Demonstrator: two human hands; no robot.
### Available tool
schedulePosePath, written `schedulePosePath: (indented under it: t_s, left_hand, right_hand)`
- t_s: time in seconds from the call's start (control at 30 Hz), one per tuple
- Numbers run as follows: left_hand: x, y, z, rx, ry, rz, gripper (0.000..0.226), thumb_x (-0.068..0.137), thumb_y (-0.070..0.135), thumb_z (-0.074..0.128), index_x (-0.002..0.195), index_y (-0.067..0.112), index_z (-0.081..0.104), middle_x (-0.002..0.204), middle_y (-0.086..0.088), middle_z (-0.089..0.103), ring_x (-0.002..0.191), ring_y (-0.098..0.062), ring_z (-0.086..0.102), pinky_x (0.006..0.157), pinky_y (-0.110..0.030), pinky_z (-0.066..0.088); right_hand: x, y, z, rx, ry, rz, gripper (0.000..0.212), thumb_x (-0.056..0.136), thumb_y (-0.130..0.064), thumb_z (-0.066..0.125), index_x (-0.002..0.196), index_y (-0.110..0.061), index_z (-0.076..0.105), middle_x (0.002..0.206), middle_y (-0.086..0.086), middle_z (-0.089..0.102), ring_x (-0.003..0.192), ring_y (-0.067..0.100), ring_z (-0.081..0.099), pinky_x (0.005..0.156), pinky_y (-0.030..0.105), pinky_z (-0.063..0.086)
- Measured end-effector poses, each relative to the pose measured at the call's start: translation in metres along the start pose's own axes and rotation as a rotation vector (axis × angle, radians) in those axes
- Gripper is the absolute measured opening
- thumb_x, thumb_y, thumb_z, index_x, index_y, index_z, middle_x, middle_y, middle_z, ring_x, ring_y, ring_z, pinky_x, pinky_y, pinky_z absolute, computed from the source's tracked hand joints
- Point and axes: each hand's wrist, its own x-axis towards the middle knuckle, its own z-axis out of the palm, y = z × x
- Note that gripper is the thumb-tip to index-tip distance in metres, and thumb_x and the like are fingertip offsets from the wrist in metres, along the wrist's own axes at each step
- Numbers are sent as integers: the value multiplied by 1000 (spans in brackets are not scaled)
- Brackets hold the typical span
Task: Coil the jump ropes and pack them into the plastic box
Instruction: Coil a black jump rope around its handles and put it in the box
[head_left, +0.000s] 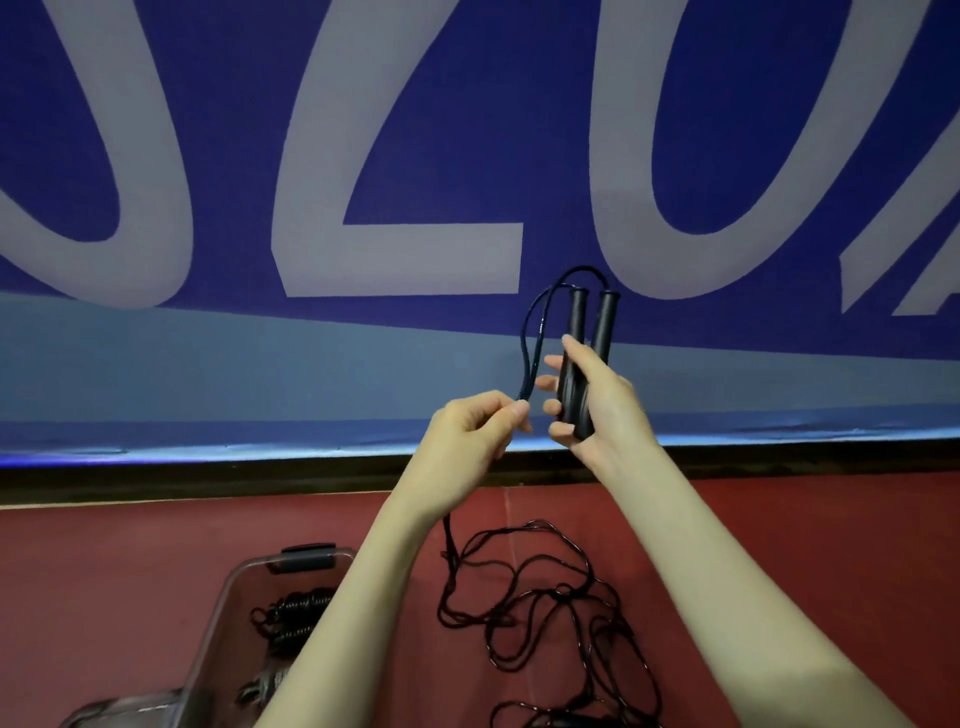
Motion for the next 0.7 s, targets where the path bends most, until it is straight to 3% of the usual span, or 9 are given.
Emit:
schedulePosePath:
  t_s: [0.13, 0.23, 0.33, 0.47, 0.63, 0.7]
  left_hand:
    - [2, 15, 3, 133, 71, -22, 33, 97, 35, 53, 75, 13, 65, 54, 3, 37, 49, -11, 30, 46, -18, 26]
    - [2, 17, 4, 168, 144, -67, 35, 97, 35, 54, 75, 10, 65, 51, 6, 36, 47, -9, 30, 46, -16, 25]
    - [2, 21, 4, 160, 231, -144, 35, 95, 36, 56, 74, 10, 64, 51, 8, 36, 47, -9, 30, 45, -17, 25]
    - [-1, 32, -2, 196, 335, -177, 37, 97, 37, 53, 72, 12, 63, 62, -5, 40, 53, -13, 32, 45, -19, 25]
    - [-2, 38, -3, 136, 368, -95, 36, 100, 34, 47, 70, 14, 55, 62, -5, 35, 54, -15, 29, 47, -24, 26]
    - [0, 38, -1, 179, 342, -88, 36, 99, 34, 47, 71, 14, 55, 64, -5, 37, 55, -13, 31, 47, -21, 27]
  right_hand:
    - [7, -25, -3, -55, -53, 38, 10, 86, -18, 57, 86, -10, 51, 71, 9, 60, 44, 14, 40, 34, 18, 24]
    - [7, -31, -4, -75, -95, 14, 9, 84, -13, 50, 78, -12, 43, 72, 11, 59, 46, 15, 39, 35, 19, 23]
    - [3, -30, 0, 19, -178, 37, 6, 88, -6, 50, 82, -6, 48, 77, 15, 66, 47, 16, 42, 34, 20, 25]
    - [0, -24, -2, 145, -197, 46, 11, 91, 7, 49, 98, 3, 56, 82, 18, 64, 50, 14, 48, 37, 19, 34]
    - [-4, -14, -15, 15, -176, 16, 15, 93, -10, 62, 108, -11, 60, 88, 8, 64, 67, 22, 60, 56, 34, 54]
    - [-5, -15, -18, -109, -185, -1, 13, 95, -21, 63, 106, -16, 59, 91, 7, 67, 65, 21, 60, 51, 30, 51]
